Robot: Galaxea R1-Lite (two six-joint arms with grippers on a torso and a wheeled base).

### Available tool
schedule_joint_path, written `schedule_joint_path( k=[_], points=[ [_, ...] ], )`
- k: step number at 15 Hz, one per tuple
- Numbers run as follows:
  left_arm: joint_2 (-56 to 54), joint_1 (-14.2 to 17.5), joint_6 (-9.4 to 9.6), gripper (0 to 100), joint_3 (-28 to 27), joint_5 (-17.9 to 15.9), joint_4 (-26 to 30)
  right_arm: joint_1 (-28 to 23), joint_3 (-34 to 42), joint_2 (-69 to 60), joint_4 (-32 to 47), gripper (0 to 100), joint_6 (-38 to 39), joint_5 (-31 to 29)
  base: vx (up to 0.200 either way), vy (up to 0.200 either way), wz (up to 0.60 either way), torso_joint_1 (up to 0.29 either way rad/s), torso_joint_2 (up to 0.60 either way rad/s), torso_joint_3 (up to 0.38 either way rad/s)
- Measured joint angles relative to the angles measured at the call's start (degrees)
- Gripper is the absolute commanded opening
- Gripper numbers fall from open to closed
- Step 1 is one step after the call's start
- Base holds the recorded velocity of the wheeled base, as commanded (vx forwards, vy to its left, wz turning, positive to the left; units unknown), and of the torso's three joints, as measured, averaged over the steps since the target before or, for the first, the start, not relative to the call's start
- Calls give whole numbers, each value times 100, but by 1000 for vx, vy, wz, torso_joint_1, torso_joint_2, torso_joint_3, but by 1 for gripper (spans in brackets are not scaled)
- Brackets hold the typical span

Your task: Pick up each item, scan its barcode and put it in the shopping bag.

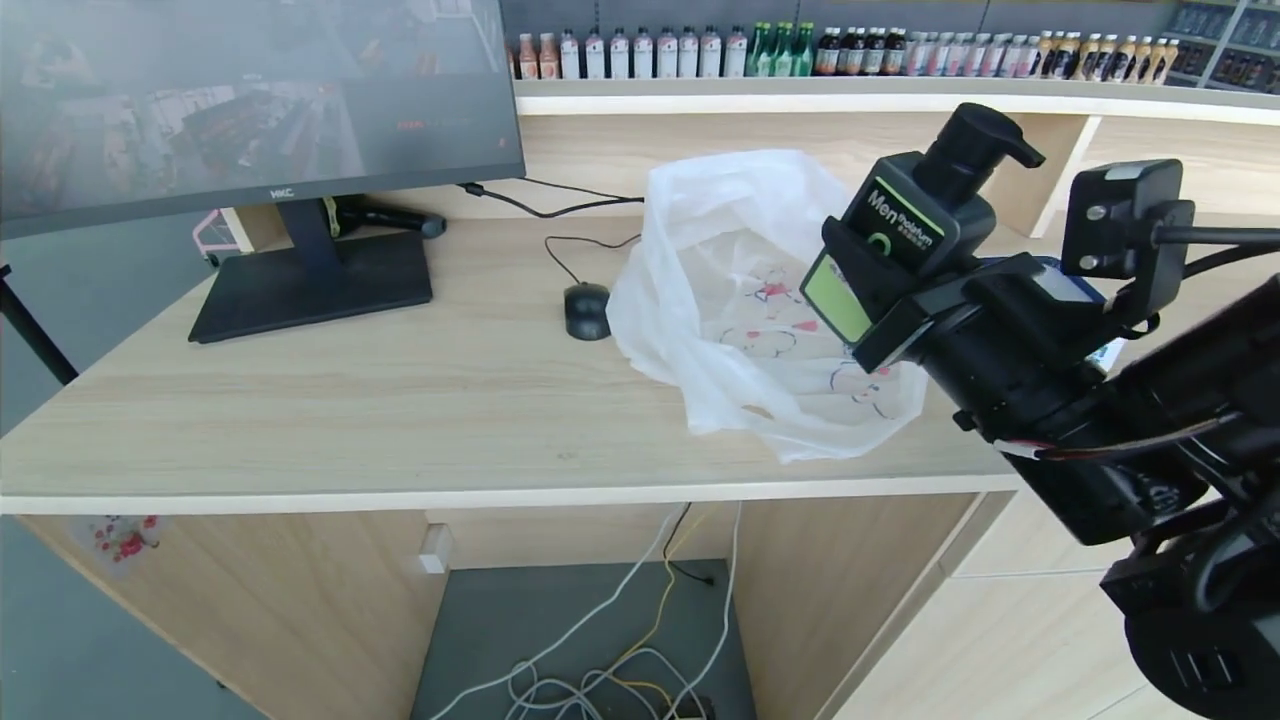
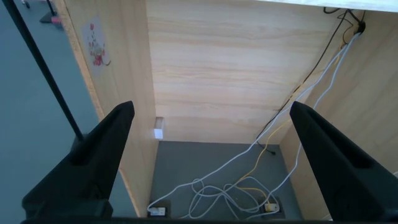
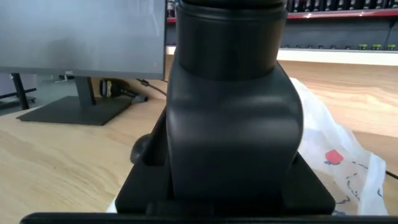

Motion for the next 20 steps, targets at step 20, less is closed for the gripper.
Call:
schedule_joint_path(
  k=[20],
  points=[
    [0,5,0,100,0,-2,-2,-435,-4542,1128,5094,0,161,134,0,0,0,0,0,0]
  ],
)
